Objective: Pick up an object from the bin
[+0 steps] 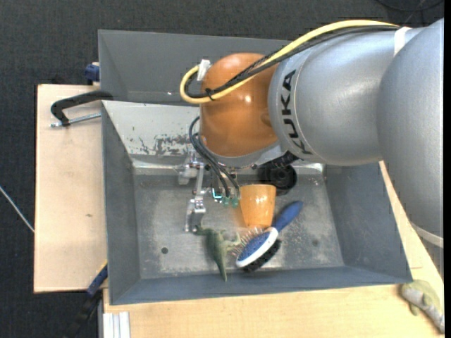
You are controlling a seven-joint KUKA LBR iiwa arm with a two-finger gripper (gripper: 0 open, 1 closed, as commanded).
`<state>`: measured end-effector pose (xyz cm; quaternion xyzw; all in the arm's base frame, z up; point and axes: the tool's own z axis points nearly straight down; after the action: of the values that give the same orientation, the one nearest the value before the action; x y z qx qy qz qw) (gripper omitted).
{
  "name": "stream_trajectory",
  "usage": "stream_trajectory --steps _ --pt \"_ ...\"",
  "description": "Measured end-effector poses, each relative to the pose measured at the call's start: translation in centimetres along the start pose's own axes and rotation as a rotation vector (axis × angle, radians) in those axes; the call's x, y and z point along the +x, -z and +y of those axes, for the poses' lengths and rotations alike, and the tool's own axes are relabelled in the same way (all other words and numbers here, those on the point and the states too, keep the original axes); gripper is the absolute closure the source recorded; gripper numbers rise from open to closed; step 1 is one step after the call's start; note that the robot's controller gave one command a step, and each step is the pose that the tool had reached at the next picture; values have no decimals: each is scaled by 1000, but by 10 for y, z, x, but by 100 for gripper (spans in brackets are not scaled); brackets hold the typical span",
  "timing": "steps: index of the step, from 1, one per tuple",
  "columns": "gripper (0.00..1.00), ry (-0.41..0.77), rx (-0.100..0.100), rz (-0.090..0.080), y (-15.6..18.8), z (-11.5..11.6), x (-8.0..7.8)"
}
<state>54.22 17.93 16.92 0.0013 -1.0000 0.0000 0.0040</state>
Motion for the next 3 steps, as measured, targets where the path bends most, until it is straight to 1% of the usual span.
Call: stream_trajectory --steps 1,2,3 --pt "0 142 2 -4 -49 -56 8" --pt "0 474 -8 -39 -74 -74 17" --pt "100 475 -5 -5 -76 -77 23"
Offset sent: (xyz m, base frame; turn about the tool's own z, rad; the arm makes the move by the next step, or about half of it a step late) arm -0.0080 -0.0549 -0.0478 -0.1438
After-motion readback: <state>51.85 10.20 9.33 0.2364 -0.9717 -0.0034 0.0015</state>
